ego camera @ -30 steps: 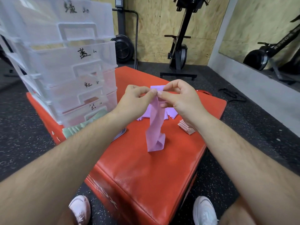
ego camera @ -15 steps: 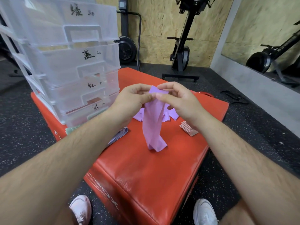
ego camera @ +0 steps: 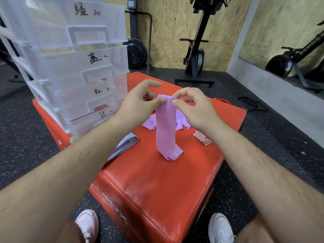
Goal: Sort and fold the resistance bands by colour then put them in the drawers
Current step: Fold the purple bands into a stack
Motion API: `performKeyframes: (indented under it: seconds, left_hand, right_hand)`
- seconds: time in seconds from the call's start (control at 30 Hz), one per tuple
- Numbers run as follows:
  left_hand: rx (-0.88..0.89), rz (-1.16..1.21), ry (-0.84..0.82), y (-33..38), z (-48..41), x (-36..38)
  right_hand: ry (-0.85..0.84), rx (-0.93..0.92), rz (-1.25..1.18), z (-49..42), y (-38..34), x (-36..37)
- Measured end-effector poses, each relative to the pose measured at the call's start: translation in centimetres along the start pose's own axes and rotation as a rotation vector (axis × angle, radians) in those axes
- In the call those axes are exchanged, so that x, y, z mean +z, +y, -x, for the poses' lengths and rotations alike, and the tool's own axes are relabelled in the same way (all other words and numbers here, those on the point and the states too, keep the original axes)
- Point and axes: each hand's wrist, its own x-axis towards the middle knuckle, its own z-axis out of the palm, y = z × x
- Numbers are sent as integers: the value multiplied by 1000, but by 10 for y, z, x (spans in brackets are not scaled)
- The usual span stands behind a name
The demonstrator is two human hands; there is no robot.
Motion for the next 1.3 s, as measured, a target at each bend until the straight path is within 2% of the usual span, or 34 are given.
performKeyframes:
  seconds: [0.1, 0.17, 0.33, 0.4, 0.47, 0.63, 0.73, 0.8, 0.93, 1.03, 1.13, 1.3]
  left_hand:
    - [91, -153, 28, 5, 1, 0]
    - [95, -155, 31, 6, 0, 0]
    - [-59, 85, -10, 4, 0, 4]
    - [-182, 273, -59, 6, 0, 6]
    - [-228, 335, -76, 6, 1, 6]
    - [-134, 158, -43, 0, 2, -2]
    - [-95, 160, -78, 0, 4, -6]
    - [-81, 165, -84, -1, 6, -9]
    - [-102, 126, -22, -4, 8, -14]
    - [-144, 99, 15, -11, 7, -18]
    - [-208, 66, 74, -24, 9, -23]
    - [-345, 122, 136, -44, 20, -33]
  right_hand:
    - [-23, 19, -67, 0, 0, -1]
    - [-59, 55, -142, 1, 0, -1]
    - [-11, -26, -73, 4, 2, 9]
    - [-93, -47, -70, 6, 1, 11]
    - [-173, -66, -37, 8, 0, 12]
    - [0, -36, -88, 0, 3, 14]
    - [-260, 103, -249, -1, 6, 14]
    - [-388, 147, -216, 1, 8, 18]
    - [-363, 144, -146, 0, 8, 25]
    - [-416, 183, -127, -1, 10, 20]
    - [-548, 240, -29, -1, 23, 8]
    - [-814, 395, 304, 6, 52, -22]
